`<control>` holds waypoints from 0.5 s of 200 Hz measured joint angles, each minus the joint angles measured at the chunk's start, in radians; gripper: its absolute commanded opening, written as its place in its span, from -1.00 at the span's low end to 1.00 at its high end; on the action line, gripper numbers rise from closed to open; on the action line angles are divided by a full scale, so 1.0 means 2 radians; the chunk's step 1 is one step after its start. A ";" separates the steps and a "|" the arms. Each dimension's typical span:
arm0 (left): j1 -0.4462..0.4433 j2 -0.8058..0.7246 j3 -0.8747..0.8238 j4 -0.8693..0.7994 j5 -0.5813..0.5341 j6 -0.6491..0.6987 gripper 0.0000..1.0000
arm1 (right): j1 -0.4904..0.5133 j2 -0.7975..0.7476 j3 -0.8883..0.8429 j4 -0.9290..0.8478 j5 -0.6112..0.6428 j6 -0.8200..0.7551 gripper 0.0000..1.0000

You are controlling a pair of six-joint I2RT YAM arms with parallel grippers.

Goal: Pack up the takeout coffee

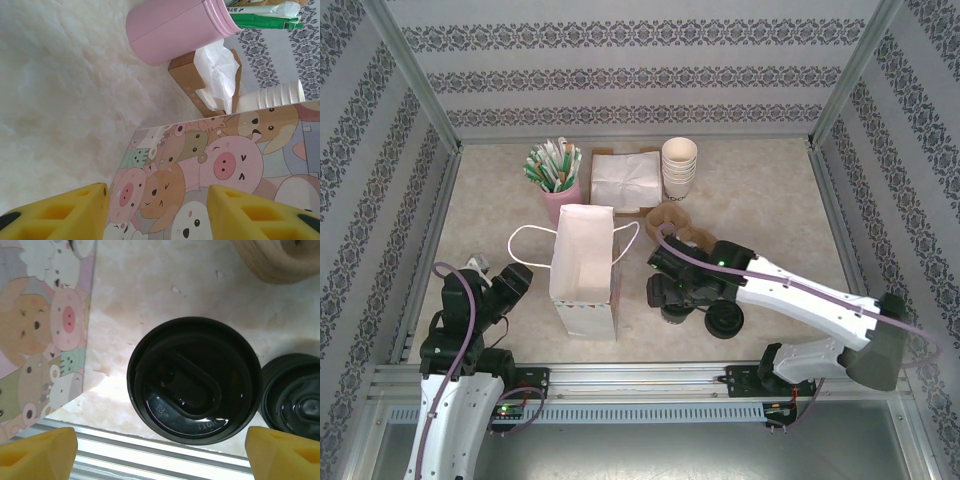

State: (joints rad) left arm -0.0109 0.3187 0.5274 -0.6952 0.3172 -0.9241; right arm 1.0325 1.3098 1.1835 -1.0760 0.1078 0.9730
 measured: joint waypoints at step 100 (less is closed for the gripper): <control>0.000 -0.005 0.000 0.000 -0.004 0.000 0.10 | 0.006 0.051 0.008 -0.028 0.050 0.075 0.77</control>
State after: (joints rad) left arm -0.0109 0.3092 0.5274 -0.6956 0.3099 -0.9241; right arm 1.0454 1.4113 1.1992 -1.1324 0.2081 1.1225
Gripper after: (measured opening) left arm 0.552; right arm 0.888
